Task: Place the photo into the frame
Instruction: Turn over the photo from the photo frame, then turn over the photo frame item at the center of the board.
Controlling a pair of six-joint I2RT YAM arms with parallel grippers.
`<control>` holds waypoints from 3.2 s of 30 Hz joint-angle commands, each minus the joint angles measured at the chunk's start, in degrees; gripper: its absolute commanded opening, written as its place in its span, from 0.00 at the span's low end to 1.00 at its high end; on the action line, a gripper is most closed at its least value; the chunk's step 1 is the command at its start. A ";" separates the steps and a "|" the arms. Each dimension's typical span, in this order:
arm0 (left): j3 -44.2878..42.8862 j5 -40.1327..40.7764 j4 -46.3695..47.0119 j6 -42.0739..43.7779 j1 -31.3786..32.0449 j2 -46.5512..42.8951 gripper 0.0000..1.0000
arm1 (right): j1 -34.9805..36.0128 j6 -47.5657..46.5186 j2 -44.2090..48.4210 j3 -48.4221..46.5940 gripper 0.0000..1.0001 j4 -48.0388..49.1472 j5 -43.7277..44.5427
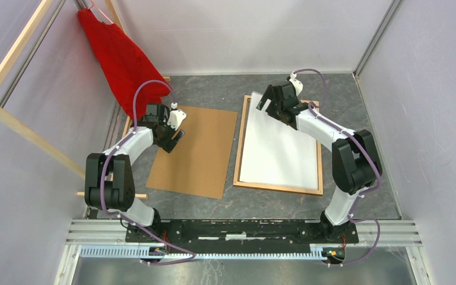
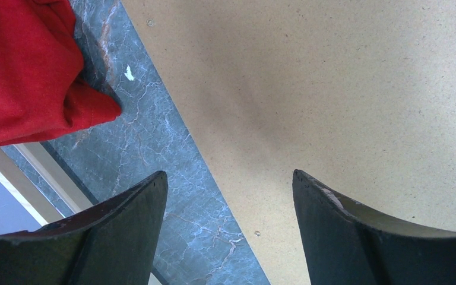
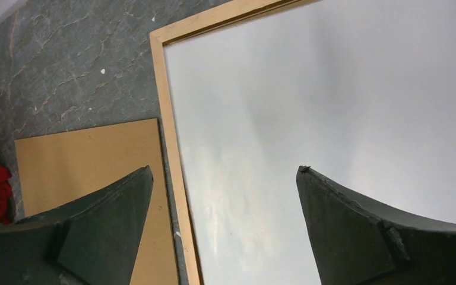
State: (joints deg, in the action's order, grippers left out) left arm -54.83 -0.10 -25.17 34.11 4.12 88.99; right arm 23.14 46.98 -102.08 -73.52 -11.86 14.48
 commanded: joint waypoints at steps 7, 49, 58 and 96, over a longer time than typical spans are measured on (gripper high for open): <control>-1.78 1.43 0.72 -0.49 -0.05 0.13 0.85 | 0.04 -4.90 2.48 -0.16 0.98 5.48 -5.44; 6.22 10.26 15.51 0.62 -6.84 7.25 0.82 | 27.63 8.87 -16.09 -7.07 0.98 -6.40 7.22; 6.91 5.22 12.18 -1.22 -5.20 7.69 0.80 | 26.96 14.11 -14.19 -3.60 0.98 10.37 -5.96; 4.56 -4.90 3.17 0.38 -4.75 5.59 0.81 | 23.38 25.18 6.36 15.62 0.81 39.85 -22.95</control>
State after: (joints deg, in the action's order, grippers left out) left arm -51.77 -0.03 -13.56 36.69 -1.52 94.67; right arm 46.68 76.44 -100.82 -57.19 39.68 -9.47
